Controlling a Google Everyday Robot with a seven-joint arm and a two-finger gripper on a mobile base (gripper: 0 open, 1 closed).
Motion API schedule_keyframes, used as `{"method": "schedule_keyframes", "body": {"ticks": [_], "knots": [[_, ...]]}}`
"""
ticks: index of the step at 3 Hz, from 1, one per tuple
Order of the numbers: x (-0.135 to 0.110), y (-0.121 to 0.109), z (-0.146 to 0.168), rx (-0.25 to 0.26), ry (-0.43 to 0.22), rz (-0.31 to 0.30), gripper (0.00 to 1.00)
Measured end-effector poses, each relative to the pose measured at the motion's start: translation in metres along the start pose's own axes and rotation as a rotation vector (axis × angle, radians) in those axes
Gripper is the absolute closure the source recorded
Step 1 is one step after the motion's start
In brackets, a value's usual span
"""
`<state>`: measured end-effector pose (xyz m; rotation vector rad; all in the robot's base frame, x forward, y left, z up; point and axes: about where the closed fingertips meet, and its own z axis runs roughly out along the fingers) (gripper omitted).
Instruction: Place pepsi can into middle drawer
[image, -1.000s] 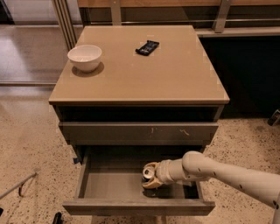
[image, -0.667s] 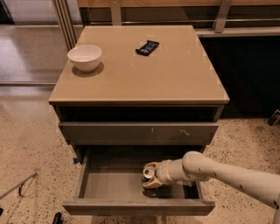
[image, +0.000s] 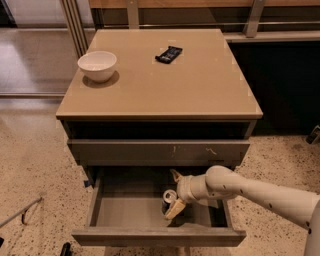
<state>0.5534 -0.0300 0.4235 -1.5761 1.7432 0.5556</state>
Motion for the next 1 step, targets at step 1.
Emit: {"method": "schedule_keyframes", "body": {"ticks": [1], "knots": [[0.0,-0.0001,0.0,0.0,0.0,0.0,0.0]]}}
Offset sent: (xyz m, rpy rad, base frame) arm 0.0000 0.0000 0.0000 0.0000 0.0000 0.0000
